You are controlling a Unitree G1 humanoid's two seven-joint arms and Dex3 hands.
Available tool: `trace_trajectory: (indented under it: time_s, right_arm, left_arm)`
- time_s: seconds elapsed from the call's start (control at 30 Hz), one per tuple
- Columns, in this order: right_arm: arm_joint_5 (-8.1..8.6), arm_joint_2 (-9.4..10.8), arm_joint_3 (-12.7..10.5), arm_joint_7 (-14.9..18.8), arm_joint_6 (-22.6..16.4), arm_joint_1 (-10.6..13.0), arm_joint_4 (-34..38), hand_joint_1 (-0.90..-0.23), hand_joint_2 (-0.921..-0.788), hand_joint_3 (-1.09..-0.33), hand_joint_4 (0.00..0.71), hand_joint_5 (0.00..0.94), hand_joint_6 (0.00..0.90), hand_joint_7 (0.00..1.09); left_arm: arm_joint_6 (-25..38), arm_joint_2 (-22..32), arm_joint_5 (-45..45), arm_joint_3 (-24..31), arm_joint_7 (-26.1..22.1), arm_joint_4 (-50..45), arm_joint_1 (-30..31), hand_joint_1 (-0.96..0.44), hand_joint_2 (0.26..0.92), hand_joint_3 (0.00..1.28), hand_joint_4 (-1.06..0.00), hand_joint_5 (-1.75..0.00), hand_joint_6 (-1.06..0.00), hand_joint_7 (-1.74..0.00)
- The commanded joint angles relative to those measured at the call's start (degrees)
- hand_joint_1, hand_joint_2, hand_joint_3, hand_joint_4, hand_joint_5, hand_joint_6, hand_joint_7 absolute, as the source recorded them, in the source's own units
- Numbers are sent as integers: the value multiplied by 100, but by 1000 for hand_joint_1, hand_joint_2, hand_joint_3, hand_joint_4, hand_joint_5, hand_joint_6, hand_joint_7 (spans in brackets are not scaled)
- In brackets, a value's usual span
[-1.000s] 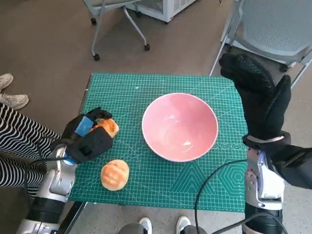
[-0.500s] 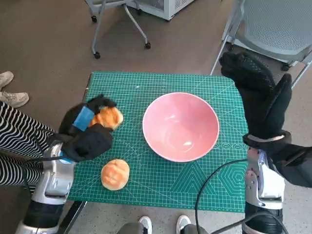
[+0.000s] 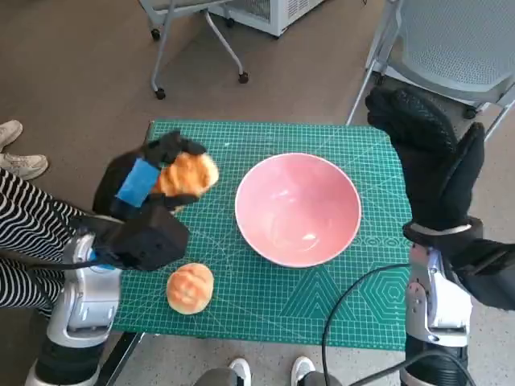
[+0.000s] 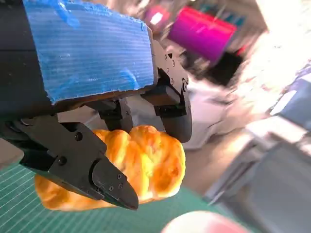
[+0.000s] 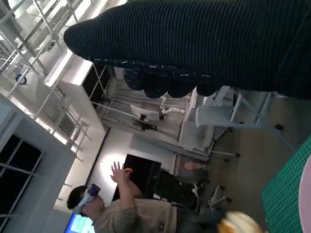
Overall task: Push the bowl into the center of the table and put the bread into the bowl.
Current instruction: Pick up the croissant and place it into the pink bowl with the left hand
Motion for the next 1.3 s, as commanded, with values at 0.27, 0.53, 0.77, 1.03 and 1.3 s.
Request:
trace_trajectory:
  time_s: [0.27,0.53,0.77,1.03,1.3]
  right_arm:
    - [-52,-7,-18,-9,-9,73,79,-683,-921,-599,207,1,97,534]
    - [-68,4,-28,-29,-55,89,89,-681,-921,-599,207,1,98,534]
    - [-82,-5,-37,-46,-56,140,35,-688,-921,-598,207,1,99,533]
    - [-86,-32,-58,-86,10,213,-106,-697,-921,-597,208,1,103,534]
    - [-80,-69,-94,-116,54,293,-244,-700,-921,-596,208,1,104,534]
  left_arm:
    - [-480,-213,87,-313,-66,-185,-733,2,872,0,-931,-927,-750,-1005]
    - [-569,-524,222,-833,-326,23,-1256,2,866,7,-926,-987,-778,-921]
    - [-810,-802,234,-1183,-484,614,-1640,4,861,12,-913,-1046,-814,-830]
    - [-1329,-1026,311,-1525,-427,1498,-1928,2,870,14,-912,-1007,-759,-935]
    - [-1747,-1185,363,-1757,-448,2173,-2064,1,887,16,-874,-1053,-714,-982]
